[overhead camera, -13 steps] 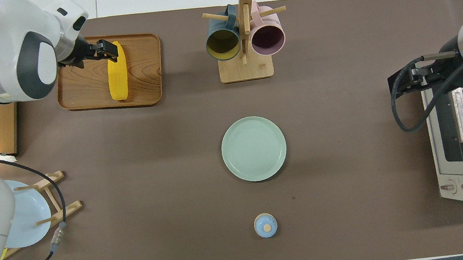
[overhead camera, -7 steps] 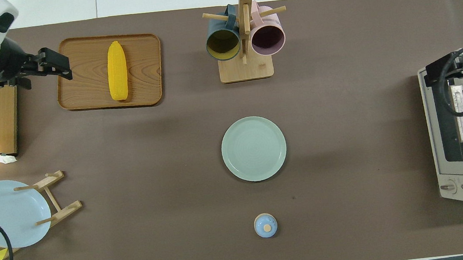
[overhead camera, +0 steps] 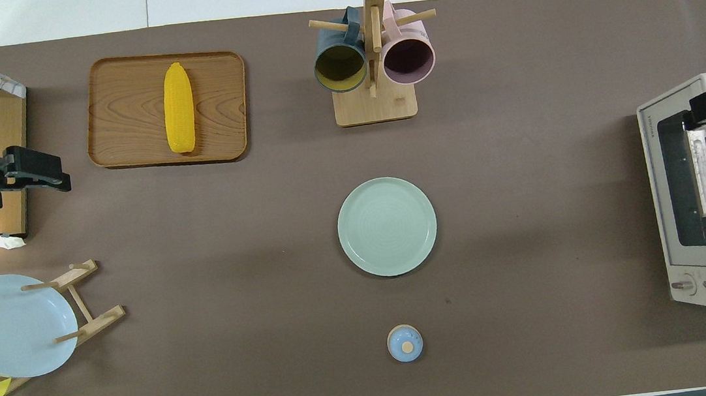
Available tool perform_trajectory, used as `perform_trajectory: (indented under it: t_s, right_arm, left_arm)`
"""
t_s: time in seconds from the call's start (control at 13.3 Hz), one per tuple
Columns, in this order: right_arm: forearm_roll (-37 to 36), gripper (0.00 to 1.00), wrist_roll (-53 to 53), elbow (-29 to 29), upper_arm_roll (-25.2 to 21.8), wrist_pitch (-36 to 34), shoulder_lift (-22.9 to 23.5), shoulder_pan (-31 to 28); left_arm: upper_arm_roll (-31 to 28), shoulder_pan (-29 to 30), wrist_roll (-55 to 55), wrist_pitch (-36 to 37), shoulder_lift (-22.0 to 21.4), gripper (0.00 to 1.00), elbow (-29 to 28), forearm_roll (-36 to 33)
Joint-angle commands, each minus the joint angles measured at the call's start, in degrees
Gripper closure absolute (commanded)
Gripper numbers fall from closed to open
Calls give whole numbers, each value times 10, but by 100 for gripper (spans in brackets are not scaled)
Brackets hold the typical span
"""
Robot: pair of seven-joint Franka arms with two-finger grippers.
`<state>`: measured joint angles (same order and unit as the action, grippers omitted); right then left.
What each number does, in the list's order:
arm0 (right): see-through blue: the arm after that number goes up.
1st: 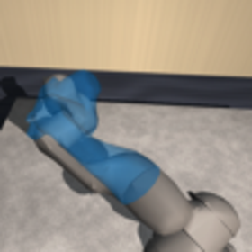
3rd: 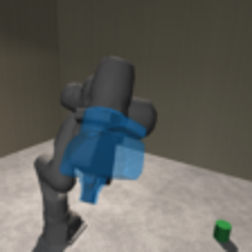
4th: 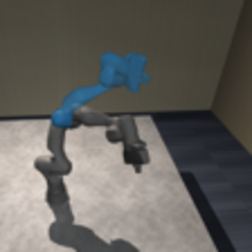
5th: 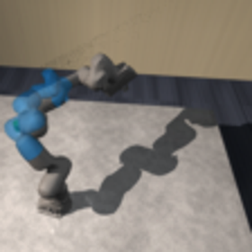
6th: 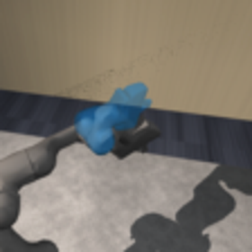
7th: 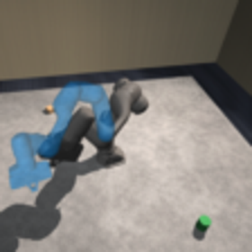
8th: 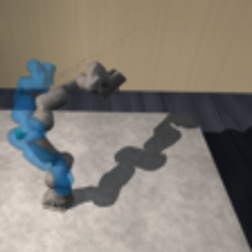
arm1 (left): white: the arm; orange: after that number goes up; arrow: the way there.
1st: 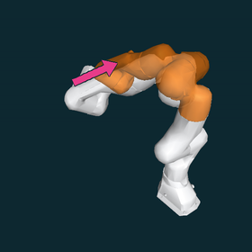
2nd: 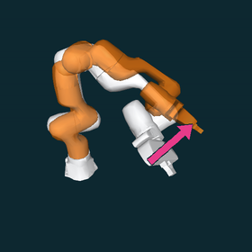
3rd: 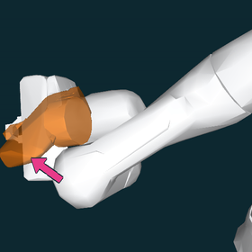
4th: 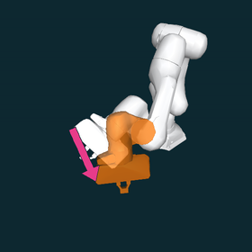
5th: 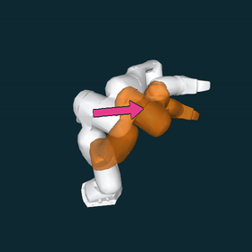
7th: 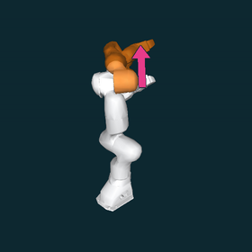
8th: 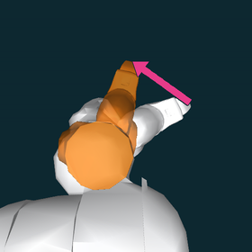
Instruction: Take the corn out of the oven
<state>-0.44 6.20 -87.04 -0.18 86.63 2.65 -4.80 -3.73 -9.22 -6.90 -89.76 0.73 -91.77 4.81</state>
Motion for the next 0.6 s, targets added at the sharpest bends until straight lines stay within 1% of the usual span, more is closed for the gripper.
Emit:
perform_trajectory:
  t_s: [0.0,0.15,0.3,0.38,0.53]
  right_arm:
    - [11,0,2,-1,-5,7,-4,3]
    - [13,0,2,-1,-4,7,-4,3]
    - [14,0,2,-1,-3,6,-4,3]
    - [13,0,1,-1,-2,6,-4,3]
    - [11,0,1,0,1,6,-5,4]
  left_arm:
    - [6,-4,-5,11,-32,0,-46,-29]
    - [25,5,-5,19,-29,0,-40,-36]
    - [39,19,-3,20,-15,0,-5,-42]
    - [38,18,-4,27,-13,0,0,-43]
    - [40,18,-4,30,-16,0,-9,-41]
